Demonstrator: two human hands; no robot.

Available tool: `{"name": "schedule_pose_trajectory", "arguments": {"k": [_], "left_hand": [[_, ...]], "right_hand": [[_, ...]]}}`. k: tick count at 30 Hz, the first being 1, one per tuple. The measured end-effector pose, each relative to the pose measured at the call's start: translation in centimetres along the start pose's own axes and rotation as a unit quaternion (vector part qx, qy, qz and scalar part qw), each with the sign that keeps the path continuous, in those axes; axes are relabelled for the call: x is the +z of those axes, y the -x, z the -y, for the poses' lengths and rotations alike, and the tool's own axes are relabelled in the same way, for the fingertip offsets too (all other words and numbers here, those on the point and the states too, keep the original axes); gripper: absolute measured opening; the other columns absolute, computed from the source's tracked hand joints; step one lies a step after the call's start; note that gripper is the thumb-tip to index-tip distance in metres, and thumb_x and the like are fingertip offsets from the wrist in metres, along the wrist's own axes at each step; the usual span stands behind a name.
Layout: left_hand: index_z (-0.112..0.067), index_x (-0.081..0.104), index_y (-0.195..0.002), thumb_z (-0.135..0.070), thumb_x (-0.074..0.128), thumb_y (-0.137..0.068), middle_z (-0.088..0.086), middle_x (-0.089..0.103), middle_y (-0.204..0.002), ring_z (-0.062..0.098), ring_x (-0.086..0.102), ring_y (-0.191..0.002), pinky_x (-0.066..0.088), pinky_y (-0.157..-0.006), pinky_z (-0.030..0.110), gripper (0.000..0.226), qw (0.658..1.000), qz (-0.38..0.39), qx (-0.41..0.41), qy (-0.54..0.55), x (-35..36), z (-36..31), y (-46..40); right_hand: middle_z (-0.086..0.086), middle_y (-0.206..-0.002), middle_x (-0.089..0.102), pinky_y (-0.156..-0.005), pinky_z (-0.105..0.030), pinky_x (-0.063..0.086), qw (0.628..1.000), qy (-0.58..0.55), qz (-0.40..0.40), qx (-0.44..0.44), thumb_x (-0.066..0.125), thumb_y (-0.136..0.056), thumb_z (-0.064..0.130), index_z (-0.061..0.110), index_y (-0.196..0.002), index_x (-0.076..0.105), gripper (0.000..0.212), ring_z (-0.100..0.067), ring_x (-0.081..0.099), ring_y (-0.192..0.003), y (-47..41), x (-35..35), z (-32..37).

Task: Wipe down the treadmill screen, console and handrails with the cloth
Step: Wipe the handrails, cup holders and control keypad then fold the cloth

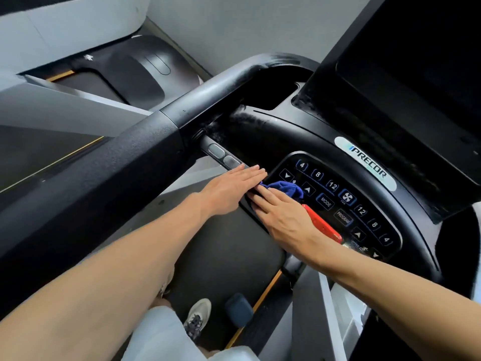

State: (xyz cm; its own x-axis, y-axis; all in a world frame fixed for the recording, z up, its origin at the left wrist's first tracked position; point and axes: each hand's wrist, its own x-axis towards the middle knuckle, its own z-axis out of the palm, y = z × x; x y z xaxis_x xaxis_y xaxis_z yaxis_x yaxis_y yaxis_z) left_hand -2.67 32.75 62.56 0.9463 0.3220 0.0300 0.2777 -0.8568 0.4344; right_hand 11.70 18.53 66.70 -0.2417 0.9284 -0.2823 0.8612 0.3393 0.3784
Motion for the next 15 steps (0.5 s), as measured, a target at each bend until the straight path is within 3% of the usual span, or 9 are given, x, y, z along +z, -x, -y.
{"name": "schedule_pose_trajectory", "arguments": {"k": [2, 5, 10, 15], "left_hand": [[-0.018, 0.014, -0.162, 0.018, 0.045, -0.085, -0.007, 0.013, -0.169, 0.002, 0.002, -0.154, -0.01, -0.122, 0.017, 0.09, 1.0, -0.008, 0.009, 0.009, -0.2, 0.2, 0.1], [-0.018, 0.007, -0.163, 0.017, 0.042, -0.083, -0.008, 0.005, -0.169, 0.002, -0.004, -0.153, -0.02, -0.114, 0.011, 0.094, 1.0, 0.005, -0.008, 0.013, -0.3, -0.5, 0.4], [-0.016, -0.01, -0.161, 0.006, 0.05, -0.081, -0.001, 0.004, -0.171, 0.01, -0.005, -0.156, -0.006, -0.126, 0.028, 0.103, 0.999, -0.013, -0.049, 0.0, 0.8, -2.2, 0.4], [-0.016, -0.008, -0.162, -0.005, 0.056, -0.082, 0.007, 0.006, -0.17, 0.02, 0.0, -0.157, -0.005, -0.127, 0.033, 0.103, 0.997, -0.04, -0.049, -0.045, 1.8, -3.3, 0.6]], "right_hand": [[-0.01, -0.149, 0.05, -0.117, -0.043, 0.031, 1.0, -0.005, -0.007, 0.003, 0.055, -0.081, 0.019, 0.01, -0.134, 0.062, 0.053, -0.03, 0.039, -0.144, 1.2, -0.2, -0.4], [-0.014, -0.149, 0.049, -0.113, -0.044, 0.031, 0.998, -0.04, -0.047, 0.015, 0.041, -0.086, 0.016, 0.007, -0.135, 0.06, 0.054, -0.033, 0.041, -0.142, 5.3, 0.0, -2.2], [-0.004, -0.149, 0.051, -0.108, -0.044, 0.04, 0.984, -0.136, -0.058, 0.099, 0.047, -0.097, 0.035, 0.017, -0.134, 0.061, 0.043, -0.028, 0.037, -0.145, 6.8, 0.3, -6.5], [-0.003, -0.147, 0.053, -0.107, -0.044, 0.04, 0.985, -0.156, -0.071, -0.034, 0.031, -0.078, 0.012, 0.021, -0.128, 0.068, 0.063, -0.027, 0.041, -0.142, 6.4, -0.4, -10.4]]}}
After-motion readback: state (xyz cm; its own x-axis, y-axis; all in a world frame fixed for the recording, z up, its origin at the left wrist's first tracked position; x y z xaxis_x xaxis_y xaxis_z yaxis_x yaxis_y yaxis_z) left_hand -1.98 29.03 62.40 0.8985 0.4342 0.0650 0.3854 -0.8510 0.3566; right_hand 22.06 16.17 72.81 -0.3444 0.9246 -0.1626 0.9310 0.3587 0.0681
